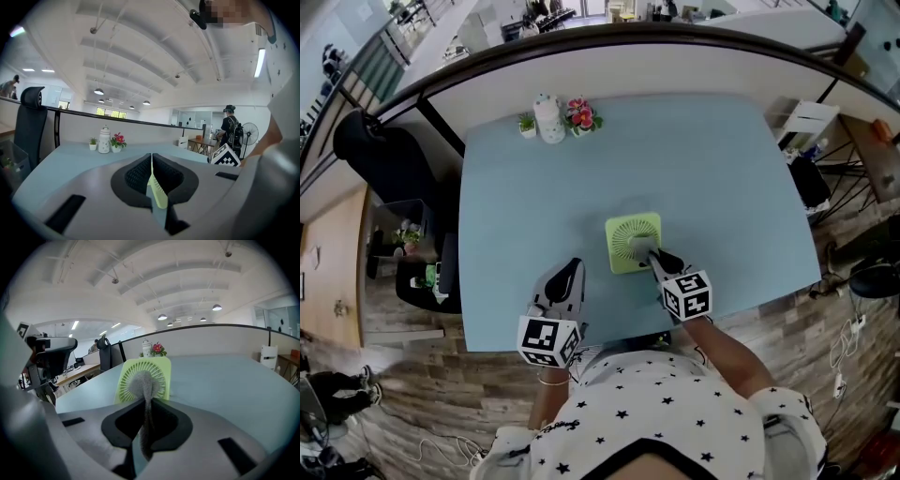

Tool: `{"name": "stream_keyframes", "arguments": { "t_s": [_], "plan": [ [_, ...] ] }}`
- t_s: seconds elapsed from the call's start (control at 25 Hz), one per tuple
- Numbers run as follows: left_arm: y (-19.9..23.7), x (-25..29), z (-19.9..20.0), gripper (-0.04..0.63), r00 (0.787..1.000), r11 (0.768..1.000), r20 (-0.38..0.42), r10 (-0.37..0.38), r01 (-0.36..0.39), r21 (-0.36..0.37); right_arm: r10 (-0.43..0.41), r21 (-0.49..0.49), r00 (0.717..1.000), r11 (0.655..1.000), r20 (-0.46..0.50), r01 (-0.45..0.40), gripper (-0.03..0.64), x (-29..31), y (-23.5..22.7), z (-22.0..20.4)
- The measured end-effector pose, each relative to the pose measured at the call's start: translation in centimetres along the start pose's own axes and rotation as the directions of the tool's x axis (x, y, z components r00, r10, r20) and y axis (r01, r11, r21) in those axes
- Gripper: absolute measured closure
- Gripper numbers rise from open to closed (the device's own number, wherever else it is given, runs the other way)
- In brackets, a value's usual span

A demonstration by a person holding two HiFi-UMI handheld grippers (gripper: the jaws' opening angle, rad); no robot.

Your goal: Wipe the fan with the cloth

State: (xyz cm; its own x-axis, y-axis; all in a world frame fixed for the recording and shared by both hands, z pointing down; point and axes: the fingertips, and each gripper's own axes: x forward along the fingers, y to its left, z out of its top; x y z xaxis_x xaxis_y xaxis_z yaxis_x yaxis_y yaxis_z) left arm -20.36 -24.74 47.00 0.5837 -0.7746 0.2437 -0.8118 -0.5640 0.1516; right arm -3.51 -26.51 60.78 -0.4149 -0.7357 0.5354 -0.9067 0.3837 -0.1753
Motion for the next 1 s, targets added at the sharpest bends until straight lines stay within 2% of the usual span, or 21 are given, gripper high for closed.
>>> {"name": "stream_keyframes", "arguments": {
  "t_s": [0.28,0.64,0.8,1.0],
  "plan": [
    [-1.4,-0.5,0.1,0.563,1.0,1.0,0.006,0.03,-0.03,0.001,-0.023,0.01,1.0,1.0,-0.013,0.023,0.586,-0.9,-2.4,-0.6],
    [-2.6,-1.4,-0.2,0.562,0.997,0.997,0.008,0.079,-0.079,-0.004,0.005,0.01,1.0,1.0,-0.025,-0.005,0.586,-1.1,-2.9,-1.1],
    [-2.8,-2.0,-0.4,0.562,0.995,0.995,0.005,0.102,-0.102,-0.008,0.041,0.013,0.999,0.999,0.01,-0.041,0.586,-1.6,-2.0,-0.2],
    [-2.3,-3.0,-0.8,0.561,0.99,0.99,-0.003,0.138,-0.138,-0.015,0.129,-0.008,0.991,0.992,0.046,-0.128,0.586,-1.1,1.4,1.3]
  ]
}}
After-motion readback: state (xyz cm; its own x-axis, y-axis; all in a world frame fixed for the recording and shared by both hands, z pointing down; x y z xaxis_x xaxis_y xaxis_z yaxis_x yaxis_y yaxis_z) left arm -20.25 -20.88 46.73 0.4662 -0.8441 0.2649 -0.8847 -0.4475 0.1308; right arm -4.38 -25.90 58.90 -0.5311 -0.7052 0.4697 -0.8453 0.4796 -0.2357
